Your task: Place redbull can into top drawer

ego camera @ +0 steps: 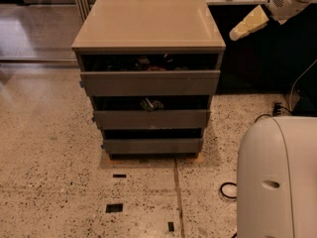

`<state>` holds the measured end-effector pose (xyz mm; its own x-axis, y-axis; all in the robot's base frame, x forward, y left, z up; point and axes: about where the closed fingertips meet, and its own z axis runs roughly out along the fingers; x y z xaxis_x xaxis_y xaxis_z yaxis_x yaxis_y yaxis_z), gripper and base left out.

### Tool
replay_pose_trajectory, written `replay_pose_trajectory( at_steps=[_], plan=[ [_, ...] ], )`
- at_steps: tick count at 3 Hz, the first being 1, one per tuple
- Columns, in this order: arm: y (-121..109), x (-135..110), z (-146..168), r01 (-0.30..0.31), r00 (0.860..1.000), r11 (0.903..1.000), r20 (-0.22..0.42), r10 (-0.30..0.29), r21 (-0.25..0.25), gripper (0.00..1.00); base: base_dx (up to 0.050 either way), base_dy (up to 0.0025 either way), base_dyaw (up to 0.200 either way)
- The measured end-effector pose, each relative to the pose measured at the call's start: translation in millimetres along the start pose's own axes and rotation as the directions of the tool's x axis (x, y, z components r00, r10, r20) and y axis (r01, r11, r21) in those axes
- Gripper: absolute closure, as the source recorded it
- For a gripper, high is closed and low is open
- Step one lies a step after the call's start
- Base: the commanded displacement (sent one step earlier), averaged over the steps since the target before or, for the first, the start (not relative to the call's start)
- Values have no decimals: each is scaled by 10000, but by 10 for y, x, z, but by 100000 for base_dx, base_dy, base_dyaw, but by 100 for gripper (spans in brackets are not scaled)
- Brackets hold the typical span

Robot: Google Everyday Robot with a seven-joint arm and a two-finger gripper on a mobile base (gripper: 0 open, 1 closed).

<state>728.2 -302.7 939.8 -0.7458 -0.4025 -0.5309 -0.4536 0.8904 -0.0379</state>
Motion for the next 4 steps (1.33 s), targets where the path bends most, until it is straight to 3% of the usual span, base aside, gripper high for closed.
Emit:
replay_pose_trajectory(
  at_steps=[1,2,4],
  plan=[
    [-123,125,10,-806,9966,9967,155,808,-110,0,0,0,0],
    [-608,551,-99,-2933,9537,9560,698,2925,13,0,0,0,0],
    [-1244,1275,-287,-5205,8481,8535,1303,5135,241,0,0,0,0]
  ],
)
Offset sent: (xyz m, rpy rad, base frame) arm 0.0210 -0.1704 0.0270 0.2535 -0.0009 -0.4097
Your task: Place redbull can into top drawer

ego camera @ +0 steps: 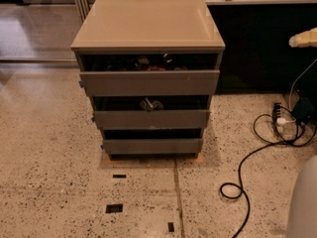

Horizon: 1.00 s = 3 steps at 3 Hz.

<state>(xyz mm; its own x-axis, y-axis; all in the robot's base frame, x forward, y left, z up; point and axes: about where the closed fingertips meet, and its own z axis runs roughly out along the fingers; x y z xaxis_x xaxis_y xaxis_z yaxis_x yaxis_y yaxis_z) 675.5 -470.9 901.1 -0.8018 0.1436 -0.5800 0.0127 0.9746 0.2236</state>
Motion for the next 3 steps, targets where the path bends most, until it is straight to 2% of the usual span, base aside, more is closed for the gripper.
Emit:
replay_pose_trajectory(
  at_steps=[1,2,3],
  plan=[
    [-419,175,-96,-925,9956,9954,204,920,243,0,0,0,0],
    [-746,331,-186,-1609,9865,9860,388,1593,430,0,0,0,0],
    [-1155,557,-309,-2462,9680,9674,651,2423,596,0,0,0,0]
  ],
)
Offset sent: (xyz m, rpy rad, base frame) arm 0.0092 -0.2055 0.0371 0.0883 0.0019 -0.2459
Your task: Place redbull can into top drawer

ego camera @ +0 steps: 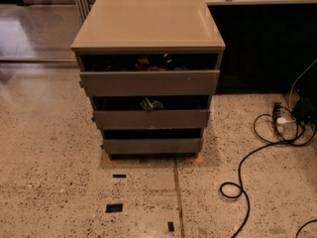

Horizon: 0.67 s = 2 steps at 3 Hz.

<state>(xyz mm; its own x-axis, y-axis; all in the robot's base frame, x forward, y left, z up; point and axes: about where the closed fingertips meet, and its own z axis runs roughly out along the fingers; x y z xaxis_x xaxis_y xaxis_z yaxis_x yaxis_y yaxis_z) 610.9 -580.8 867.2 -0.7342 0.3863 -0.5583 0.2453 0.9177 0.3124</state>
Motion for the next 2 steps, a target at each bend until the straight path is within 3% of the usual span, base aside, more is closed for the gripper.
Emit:
replay_pose_trajectory(
  at_steps=[2],
  plan=[
    [-728,222,-222,-1478,9877,9889,527,1471,113,0,0,0,0]
  ],
)
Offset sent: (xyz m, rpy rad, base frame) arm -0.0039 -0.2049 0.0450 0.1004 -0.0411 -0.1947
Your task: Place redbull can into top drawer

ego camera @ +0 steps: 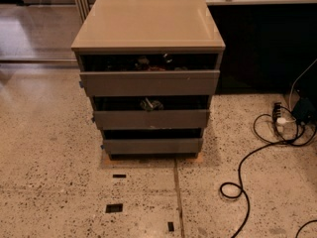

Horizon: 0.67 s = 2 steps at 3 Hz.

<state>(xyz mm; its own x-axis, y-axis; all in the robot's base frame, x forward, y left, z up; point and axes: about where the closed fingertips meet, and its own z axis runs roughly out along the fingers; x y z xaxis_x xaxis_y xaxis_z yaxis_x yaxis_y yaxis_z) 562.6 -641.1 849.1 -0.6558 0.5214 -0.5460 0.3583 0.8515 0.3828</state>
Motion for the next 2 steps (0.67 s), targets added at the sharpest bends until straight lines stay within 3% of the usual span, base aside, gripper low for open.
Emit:
replay_pose_trajectory(
  at_steps=[2],
  plan=[
    [-10,14,118,-159,9998,9998,-93,161,125,0,0,0,0]
  ],
)
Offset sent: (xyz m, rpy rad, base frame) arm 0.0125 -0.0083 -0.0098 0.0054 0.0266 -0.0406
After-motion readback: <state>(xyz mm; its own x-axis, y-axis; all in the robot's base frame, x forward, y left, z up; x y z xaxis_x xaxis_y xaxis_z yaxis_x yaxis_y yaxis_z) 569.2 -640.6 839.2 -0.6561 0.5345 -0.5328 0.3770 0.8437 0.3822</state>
